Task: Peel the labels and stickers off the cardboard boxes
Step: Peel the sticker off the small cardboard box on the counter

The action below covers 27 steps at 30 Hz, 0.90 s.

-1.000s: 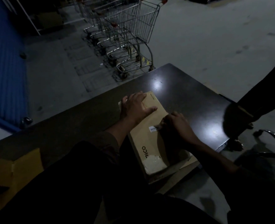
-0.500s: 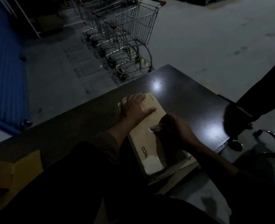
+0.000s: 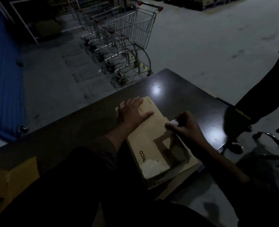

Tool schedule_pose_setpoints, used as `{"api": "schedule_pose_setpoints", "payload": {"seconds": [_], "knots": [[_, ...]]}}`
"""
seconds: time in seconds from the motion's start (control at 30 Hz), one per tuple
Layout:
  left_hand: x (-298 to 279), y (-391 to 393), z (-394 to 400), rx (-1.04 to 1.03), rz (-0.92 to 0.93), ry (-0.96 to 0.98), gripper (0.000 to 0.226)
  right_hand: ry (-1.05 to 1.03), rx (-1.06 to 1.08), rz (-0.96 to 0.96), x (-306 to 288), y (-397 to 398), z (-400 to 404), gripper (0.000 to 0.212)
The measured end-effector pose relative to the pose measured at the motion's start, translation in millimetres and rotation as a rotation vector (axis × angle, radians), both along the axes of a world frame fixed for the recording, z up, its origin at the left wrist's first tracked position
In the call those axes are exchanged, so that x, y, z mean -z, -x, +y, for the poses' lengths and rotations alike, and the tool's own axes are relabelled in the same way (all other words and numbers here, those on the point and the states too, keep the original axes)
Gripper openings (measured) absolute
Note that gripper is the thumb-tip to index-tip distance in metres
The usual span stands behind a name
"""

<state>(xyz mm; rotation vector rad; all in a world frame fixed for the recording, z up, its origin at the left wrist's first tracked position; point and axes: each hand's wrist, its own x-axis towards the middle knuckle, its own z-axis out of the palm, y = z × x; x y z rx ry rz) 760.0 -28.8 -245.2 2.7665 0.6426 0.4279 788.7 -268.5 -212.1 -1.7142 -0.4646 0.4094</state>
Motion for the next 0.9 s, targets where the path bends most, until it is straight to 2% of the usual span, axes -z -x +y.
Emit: {"api": "schedule_pose_setpoints", "payload": {"seconds": [0.13,0.2,0.3,0.37,0.6,0.67,0.77,0.9], "knots": [[3.3,-1.3,0.9,-0.011,-0.007,0.016,0.082,-0.030,0.222,0.066,21.5,-12.5,-17.6,0.032],[3.9,-1.2,0.6,-0.009,-0.007,0.019,0.085,-0.058,0.306,0.180,40.2,-23.1,-34.7,0.029],[5.1,-2.2,1.0,-0.005,-0.008,0.022,0.083,0.008,0.518,0.376,77.2,-36.3,-66.1,0.020],[6.4,-3.6,1.6,-0.002,-0.010,0.008,0.080,0.030,0.650,0.499,102.1,-34.9,-87.9,0.023],[4.2,-2.6,-0.6,0.008,-0.017,-0.022,0.084,0.201,0.687,0.837,161.1,-6.5,-146.9,0.032],[2.4,-0.9,0.4,0.001,-0.013,-0.022,0.085,0.232,0.639,0.854,164.4,-2.2,-157.3,0.029],[1.3,0.5,0.7,-0.005,-0.013,-0.009,0.085,0.321,0.573,0.783,179.6,-10.8,-172.8,0.024],[-0.5,0.6,-2.5,-0.016,-0.018,0.009,0.079,0.457,0.557,0.626,200.8,-26.2,-186.0,0.032]]}}
